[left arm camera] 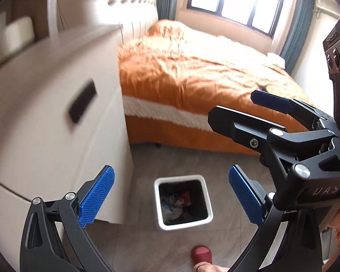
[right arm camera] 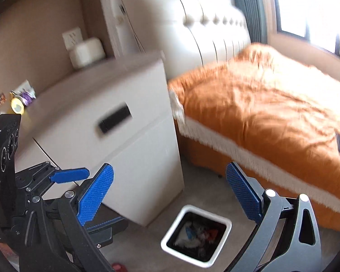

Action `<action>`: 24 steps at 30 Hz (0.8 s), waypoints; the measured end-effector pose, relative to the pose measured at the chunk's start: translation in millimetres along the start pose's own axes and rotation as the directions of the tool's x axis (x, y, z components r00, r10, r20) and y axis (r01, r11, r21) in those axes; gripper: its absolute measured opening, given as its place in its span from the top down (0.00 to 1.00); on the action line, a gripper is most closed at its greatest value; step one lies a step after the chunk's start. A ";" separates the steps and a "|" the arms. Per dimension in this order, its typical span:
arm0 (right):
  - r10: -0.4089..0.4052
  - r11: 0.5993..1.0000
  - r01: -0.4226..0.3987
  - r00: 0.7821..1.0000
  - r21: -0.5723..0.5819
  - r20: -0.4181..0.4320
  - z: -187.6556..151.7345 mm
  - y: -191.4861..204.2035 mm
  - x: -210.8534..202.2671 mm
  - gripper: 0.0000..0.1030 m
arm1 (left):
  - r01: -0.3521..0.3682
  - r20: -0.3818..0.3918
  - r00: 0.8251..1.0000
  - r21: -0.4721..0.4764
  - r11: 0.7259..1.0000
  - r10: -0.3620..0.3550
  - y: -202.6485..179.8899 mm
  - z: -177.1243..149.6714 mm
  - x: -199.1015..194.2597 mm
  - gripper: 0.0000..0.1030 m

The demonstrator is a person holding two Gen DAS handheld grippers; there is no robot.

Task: Collect trash
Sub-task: 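Move both open grippers back toward the remaining trash on the desk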

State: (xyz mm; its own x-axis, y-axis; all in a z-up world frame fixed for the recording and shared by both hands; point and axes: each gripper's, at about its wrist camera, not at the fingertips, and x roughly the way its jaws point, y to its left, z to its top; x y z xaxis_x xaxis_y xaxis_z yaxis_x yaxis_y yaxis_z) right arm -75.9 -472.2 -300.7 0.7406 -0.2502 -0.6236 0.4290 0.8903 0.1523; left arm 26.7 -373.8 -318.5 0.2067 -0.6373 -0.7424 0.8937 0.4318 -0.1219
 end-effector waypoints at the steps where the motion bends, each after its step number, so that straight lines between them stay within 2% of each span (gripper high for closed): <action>1: -0.003 1.000 0.004 0.999 -0.020 0.043 10.5 11.0 -11.5 0.04 | -0.008 0.018 1.000 0.000 1.000 0.008 0.4 4.5 -12.4 0.04; 3: -0.011 0.999 0.016 0.994 -0.043 0.113 24.3 27.6 -27.8 0.04 | -0.031 0.051 0.998 -0.004 1.000 0.031 4.9 12.5 -37.0 0.04; 5: 0.030 0.997 -0.019 0.987 -0.073 0.158 40.2 46.5 -40.3 0.04 | -0.053 0.084 0.995 -0.015 0.998 0.054 13.0 19.6 -61.5 0.04; 9: 0.097 0.991 -0.076 0.978 -0.114 0.185 65.0 76.8 -46.1 0.04 | -0.114 0.137 0.984 -0.039 0.993 0.118 35.8 26.5 -103.6 0.04; 15: 0.221 0.967 -0.186 0.953 -0.173 0.208 97.7 134.8 -56.0 0.04 | -0.226 0.174 0.955 -0.104 0.968 0.242 83.5 26.4 -162.9 0.04; 19: 0.353 0.924 -0.312 0.919 -0.222 0.176 117.3 174.9 -53.9 0.04 | -0.314 0.195 0.919 -0.164 0.935 0.343 117.2 21.6 -208.2 0.04; 21: 0.388 0.904 -0.342 0.909 -0.255 0.155 124.4 194.4 -54.5 0.04 | -0.380 0.202 0.887 -0.189 0.905 0.415 133.8 16.3 -230.8 0.04; 24: 0.461 0.859 -0.415 0.881 -0.300 0.103 137.6 229.9 -55.0 0.04 | -0.443 0.209 0.850 -0.214 0.871 0.484 155.2 11.2 -255.7 0.04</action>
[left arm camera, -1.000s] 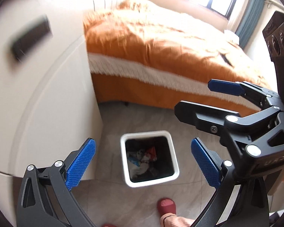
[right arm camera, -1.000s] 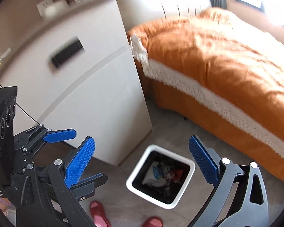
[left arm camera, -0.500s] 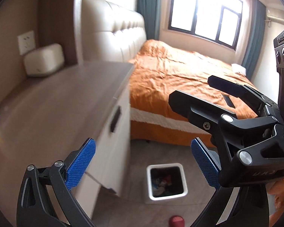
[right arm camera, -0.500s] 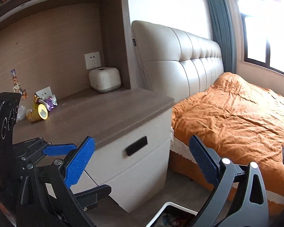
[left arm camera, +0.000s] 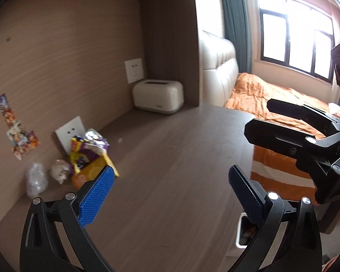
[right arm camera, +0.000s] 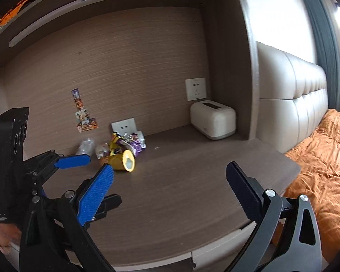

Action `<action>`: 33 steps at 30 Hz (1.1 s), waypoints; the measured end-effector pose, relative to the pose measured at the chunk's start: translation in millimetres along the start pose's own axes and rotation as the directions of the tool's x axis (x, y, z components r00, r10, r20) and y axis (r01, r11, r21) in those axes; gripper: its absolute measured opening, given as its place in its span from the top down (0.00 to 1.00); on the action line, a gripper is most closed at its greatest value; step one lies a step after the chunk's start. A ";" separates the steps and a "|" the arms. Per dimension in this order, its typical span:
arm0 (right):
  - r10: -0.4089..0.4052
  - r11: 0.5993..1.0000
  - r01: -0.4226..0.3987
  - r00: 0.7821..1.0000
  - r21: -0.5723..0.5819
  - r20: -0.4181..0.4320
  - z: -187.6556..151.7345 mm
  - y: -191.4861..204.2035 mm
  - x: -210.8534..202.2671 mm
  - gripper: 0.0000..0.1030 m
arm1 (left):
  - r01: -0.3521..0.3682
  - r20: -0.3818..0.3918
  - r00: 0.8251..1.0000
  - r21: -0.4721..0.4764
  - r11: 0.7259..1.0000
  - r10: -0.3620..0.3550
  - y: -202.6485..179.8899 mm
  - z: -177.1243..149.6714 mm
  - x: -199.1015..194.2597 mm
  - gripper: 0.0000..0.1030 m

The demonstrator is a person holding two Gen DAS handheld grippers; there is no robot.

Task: Collect trash
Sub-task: 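Move both open grippers back toward the remaining trash on the desk, then grasp the clear plastic bag with the left gripper while the right grasps the yellow chip can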

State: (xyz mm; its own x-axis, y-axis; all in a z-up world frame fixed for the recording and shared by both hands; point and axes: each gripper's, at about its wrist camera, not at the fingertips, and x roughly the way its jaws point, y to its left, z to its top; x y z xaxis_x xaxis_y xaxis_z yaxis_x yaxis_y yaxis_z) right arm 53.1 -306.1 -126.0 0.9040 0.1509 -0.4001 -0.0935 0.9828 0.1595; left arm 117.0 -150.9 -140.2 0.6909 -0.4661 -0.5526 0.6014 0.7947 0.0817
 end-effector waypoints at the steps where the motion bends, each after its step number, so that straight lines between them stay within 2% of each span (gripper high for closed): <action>1: 0.016 1.000 -0.016 1.000 -0.014 -0.004 5.1 8.2 5.7 0.04 | -0.022 0.002 1.000 -0.009 1.000 0.022 15.0 0.9 -5.0 0.04; 6: 0.048 0.992 -0.055 0.997 -0.112 -0.063 29.0 54.1 37.8 0.04 | -0.045 0.005 0.999 -0.070 0.996 0.046 72.0 -2.2 -23.3 0.04; 9: 0.055 0.982 -0.065 0.996 -0.176 -0.065 36.6 84.8 49.0 0.04 | -0.071 -0.009 0.997 -0.116 0.991 0.071 99.0 -3.7 -32.2 0.04; 16: 0.113 0.979 -0.124 0.991 -0.164 -0.079 45.5 128.7 74.5 0.04 | -0.133 -0.023 0.991 -0.127 0.983 0.131 136.3 -10.8 -50.0 0.04; 21: 0.128 0.977 -0.146 0.984 -0.154 -0.122 45.0 136.6 99.3 0.04 | -0.179 -0.037 0.984 -0.130 0.975 0.175 155.4 -16.1 -44.0 0.04; 27: 0.133 0.974 -0.164 0.972 -0.154 -0.194 31.3 129.5 136.9 0.04 | -0.238 -0.078 0.970 -0.142 0.961 0.229 186.1 -23.1 -17.9 0.04; 30: 0.146 0.971 -0.188 0.955 -0.146 -0.257 22.1 118.6 163.3 0.04 | -0.261 -0.113 0.963 -0.143 0.955 0.246 204.6 -22.8 3.7 0.04; 33: 0.165 0.969 -0.215 0.931 -0.124 -0.326 11.6 106.0 190.4 0.04 | -0.254 -0.132 0.963 -0.152 0.955 0.235 221.0 -21.8 25.5 0.04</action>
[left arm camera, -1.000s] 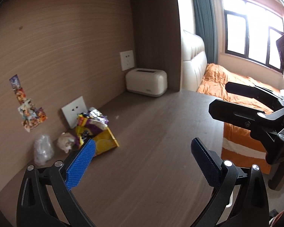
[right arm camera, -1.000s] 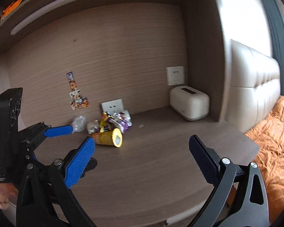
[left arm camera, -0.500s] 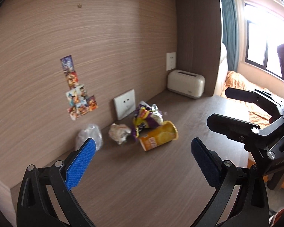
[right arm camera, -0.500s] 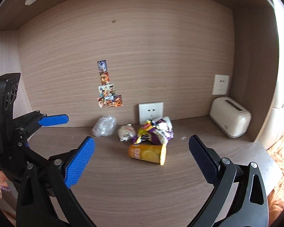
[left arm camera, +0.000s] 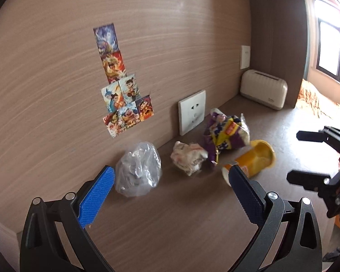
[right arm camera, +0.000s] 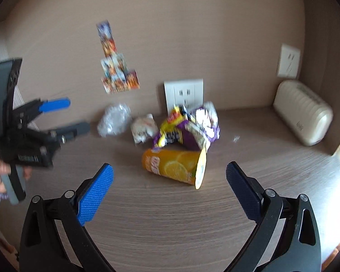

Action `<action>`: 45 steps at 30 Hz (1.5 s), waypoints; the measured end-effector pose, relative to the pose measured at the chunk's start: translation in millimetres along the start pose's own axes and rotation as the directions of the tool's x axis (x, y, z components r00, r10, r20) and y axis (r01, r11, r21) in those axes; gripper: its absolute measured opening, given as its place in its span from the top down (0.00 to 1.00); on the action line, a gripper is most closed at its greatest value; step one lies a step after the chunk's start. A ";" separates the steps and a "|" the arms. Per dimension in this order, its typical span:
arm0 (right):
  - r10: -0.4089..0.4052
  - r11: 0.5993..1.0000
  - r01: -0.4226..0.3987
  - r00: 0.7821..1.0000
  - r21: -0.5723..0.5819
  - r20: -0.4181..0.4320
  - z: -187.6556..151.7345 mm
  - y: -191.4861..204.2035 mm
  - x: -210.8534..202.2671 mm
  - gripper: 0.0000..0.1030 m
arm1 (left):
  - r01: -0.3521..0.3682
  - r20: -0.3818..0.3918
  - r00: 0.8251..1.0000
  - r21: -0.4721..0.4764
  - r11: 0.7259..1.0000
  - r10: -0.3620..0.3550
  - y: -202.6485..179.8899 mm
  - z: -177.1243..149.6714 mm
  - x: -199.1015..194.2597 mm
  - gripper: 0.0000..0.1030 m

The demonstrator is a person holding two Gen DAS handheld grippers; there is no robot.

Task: Collect trash
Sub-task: 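Grasp the clear plastic bag with the left gripper while the right grasps the yellow chip can, then carry the plastic bag and chip can over the white bin and open both grippers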

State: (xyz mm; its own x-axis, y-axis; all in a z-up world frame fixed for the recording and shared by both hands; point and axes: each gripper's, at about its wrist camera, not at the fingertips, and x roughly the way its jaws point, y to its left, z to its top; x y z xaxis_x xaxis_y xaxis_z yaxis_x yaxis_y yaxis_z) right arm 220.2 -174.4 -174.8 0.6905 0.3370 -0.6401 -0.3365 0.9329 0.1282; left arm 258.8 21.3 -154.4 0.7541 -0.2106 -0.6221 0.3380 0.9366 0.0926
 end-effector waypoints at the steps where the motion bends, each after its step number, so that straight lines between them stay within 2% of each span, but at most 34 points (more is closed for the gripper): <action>1: 0.013 1.000 -0.013 1.000 0.006 -0.028 -1.9 -5.0 10.3 0.04 | 0.005 -0.014 1.000 -0.002 1.000 -0.005 2.7 2.0 9.5 0.04; 8: 0.129 0.992 -0.126 0.979 0.028 -0.156 -5.4 -12.1 60.4 0.04 | 0.001 -0.060 0.998 -0.003 1.000 -0.001 13.7 1.9 59.1 0.04; 16: 0.207 0.976 -0.217 0.960 -0.033 -0.187 11.5 20.0 94.1 0.04 | 0.003 -0.145 0.989 -0.031 1.000 -0.007 34.5 -1.5 101.0 0.06; 17: 0.211 0.974 -0.222 0.958 -0.039 -0.194 13.2 24.5 99.9 0.11 | 0.007 -0.159 0.987 -0.032 0.999 -0.012 35.8 -1.7 105.8 0.09; 18: 0.212 0.973 -0.225 0.956 -0.045 -0.200 14.3 28.4 104.9 0.34 | 0.014 -0.169 0.985 -0.031 0.999 -0.019 37.1 -2.4 109.7 0.21; 19: 0.211 0.973 -0.226 0.955 -0.050 -0.210 15.6 32.5 111.3 0.43 | -0.006 -0.175 0.985 -0.021 1.000 0.002 37.8 -2.5 113.1 0.31; 20: 0.210 0.973 -0.226 0.953 -0.048 -0.218 16.6 35.4 116.5 0.63 | -0.019 -0.181 0.983 -0.008 1.000 0.017 37.7 -2.7 115.3 0.38; 21: 0.218 0.972 -0.232 0.952 -0.043 -0.217 17.9 38.4 119.9 0.74 | -0.019 -0.188 0.982 0.001 1.000 0.019 38.0 -2.8 117.5 0.45; 24: 0.219 0.972 -0.232 0.953 -0.041 -0.207 21.3 45.6 121.0 0.88 | -0.007 -0.187 0.982 -0.004 1.000 0.006 39.6 -3.0 116.3 0.54; 26: 0.248 0.966 -0.257 0.951 -0.022 -0.184 24.7 49.6 115.3 0.92 | 0.001 -0.184 0.983 -0.009 1.000 -0.003 40.7 -5.3 109.8 0.61; 30: 0.254 0.966 -0.257 0.957 -0.004 -0.144 31.7 55.6 96.4 0.92 | 0.005 -0.171 0.985 -0.018 1.000 -0.008 42.3 -6.4 90.4 0.68; 40: 0.186 0.982 -0.186 0.982 -0.021 -0.021 45.2 67.5 19.7 0.92 | 0.033 -0.081 0.996 -0.041 0.999 -0.037 30.3 0.3 3.9 0.68; 45: 0.143 0.990 -0.143 0.989 -0.014 0.043 36.9 71.2 -19.5 0.92 | 0.056 -0.057 0.997 -0.029 0.998 -0.058 11.7 10.6 -20.9 0.68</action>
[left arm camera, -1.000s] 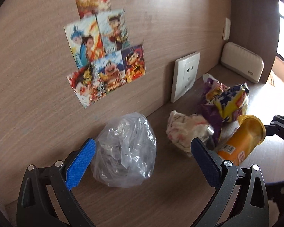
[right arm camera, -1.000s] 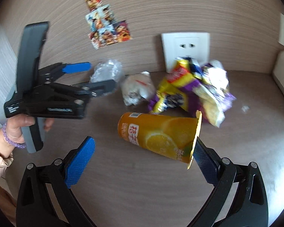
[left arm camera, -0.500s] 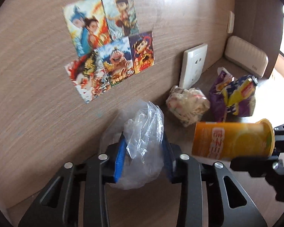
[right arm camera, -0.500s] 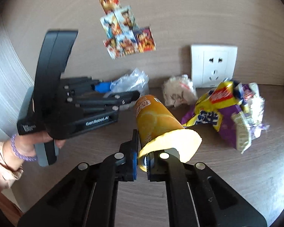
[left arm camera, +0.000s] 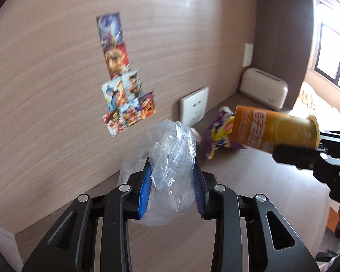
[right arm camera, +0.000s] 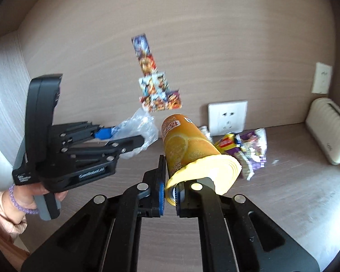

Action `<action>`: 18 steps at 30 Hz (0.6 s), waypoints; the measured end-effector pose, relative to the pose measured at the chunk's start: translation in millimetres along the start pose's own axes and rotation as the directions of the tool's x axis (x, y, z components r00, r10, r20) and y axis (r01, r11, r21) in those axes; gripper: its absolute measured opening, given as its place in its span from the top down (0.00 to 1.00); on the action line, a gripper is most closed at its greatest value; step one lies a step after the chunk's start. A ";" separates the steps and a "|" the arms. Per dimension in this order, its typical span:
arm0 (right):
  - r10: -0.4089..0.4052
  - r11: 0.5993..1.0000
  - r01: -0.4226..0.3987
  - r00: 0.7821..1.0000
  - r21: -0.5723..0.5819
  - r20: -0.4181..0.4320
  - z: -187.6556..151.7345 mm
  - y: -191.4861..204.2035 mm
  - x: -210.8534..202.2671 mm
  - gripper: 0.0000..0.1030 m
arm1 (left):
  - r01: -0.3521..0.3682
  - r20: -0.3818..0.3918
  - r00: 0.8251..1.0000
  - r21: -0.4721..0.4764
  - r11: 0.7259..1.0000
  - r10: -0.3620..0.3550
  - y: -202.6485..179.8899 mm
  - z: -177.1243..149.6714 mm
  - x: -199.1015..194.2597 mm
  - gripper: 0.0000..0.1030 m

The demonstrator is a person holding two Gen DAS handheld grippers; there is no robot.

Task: Collect trash
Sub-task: 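Carry the plastic bag and chip can over the white bin and open both grippers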

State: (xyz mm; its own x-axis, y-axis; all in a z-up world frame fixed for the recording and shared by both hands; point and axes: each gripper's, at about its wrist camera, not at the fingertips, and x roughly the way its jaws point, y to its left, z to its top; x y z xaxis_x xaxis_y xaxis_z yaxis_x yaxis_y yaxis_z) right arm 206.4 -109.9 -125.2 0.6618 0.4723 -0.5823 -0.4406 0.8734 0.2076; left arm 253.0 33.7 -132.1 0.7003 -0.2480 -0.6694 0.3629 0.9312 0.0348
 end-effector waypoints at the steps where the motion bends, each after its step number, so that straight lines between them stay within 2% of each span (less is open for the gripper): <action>1: -0.010 1.000 0.010 1.000 0.009 0.012 -2.3 1.4 -8.2 0.92 | 0.004 0.005 1.000 0.005 1.000 -0.004 -0.5 -0.8 -3.8 0.68; 5: -0.057 0.998 0.055 0.997 0.035 0.055 -12.6 -2.0 -51.1 0.92 | 0.025 0.030 0.999 0.050 0.998 -0.026 -25.9 -1.2 -19.6 0.68; 11: -0.162 0.983 0.152 0.982 0.102 0.099 -23.7 -3.8 -91.8 0.92 | 0.131 0.062 0.988 0.133 0.982 -0.140 -76.2 3.7 -34.6 0.68; 18: -0.314 0.935 0.288 0.944 0.207 0.103 -56.7 -26.3 -141.4 0.92 | 0.286 0.037 0.952 0.250 0.925 -0.305 -148.2 3.0 -34.5 0.68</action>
State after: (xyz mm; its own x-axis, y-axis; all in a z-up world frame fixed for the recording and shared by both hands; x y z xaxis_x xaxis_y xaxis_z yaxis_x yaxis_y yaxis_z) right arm 90.0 -206.4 -92.9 0.8254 0.1837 -0.5338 -0.0953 0.9773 0.1890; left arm 176.9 -96.6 -111.9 0.5788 -0.5297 -0.6201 0.6901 0.7233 0.0263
